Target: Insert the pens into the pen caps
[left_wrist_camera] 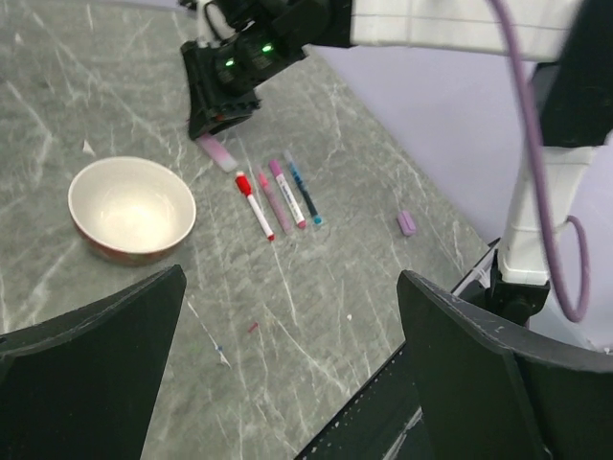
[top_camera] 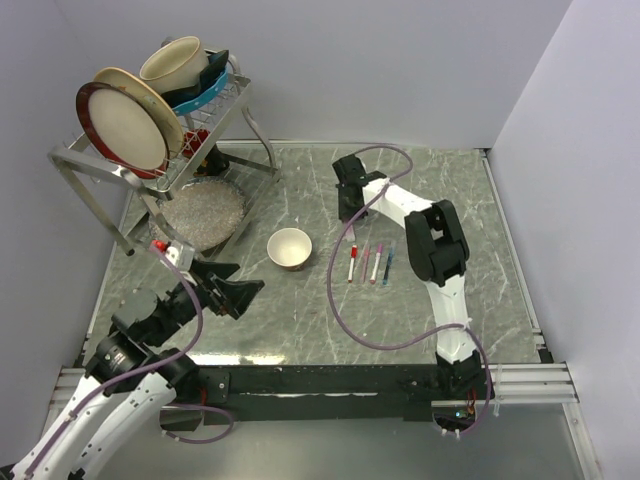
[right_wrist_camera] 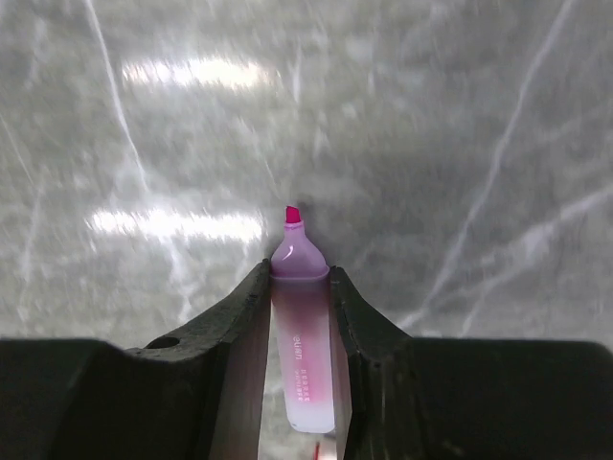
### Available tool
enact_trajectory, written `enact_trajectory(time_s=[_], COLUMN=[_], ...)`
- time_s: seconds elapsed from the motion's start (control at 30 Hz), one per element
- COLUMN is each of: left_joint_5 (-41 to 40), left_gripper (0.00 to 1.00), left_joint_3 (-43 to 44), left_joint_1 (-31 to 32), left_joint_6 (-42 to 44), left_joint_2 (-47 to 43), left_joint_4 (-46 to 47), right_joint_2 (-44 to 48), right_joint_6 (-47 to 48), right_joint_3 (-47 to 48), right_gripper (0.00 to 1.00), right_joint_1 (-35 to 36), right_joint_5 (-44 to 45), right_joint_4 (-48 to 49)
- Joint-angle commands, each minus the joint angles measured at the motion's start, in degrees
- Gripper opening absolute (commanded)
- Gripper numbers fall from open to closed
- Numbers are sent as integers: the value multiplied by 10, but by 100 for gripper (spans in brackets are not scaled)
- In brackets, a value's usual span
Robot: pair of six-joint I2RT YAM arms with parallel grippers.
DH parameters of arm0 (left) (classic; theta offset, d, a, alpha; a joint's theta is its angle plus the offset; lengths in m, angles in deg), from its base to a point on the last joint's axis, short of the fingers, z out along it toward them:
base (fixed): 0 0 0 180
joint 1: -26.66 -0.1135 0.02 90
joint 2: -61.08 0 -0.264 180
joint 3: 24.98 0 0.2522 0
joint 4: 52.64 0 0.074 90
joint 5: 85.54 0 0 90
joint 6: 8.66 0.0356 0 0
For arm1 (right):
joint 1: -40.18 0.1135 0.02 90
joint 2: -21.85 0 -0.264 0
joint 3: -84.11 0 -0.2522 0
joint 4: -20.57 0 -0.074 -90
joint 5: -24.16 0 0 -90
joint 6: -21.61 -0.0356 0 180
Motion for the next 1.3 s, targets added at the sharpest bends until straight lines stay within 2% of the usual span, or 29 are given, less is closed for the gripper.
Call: enact_trajectory(time_s=[0.0,0.3,0.6,0.73,0.97,1.27], left_joint_5=[-12,31,68,68,68,65], left_gripper=[97,88,82,77,74,70], left_joint_3=[46,116,44,43,78,110], left_joint_1=[-3,-3,-2,-2,0,0], left_joint_6=[-33,-97,-167,-164,-131,-122], left_joint_2=[49,178,269,321,411,447], left_joint_4=[-11,5,190,238,263,278], right_joint_2=[85,189,344,398,450,473], right_joint_6=[-27,-81,-201,-257,-293,-307], right_joint_3=[-48,-118,-203,-227,-230,-227], right_gripper=[0,0,0,0,0,0], right_joint_1=[9,29,90,123,180,231], right_joint_5=[0,-14,-31,-28,-12,14], right_joint_4=[-9,26,69,86,100,100])
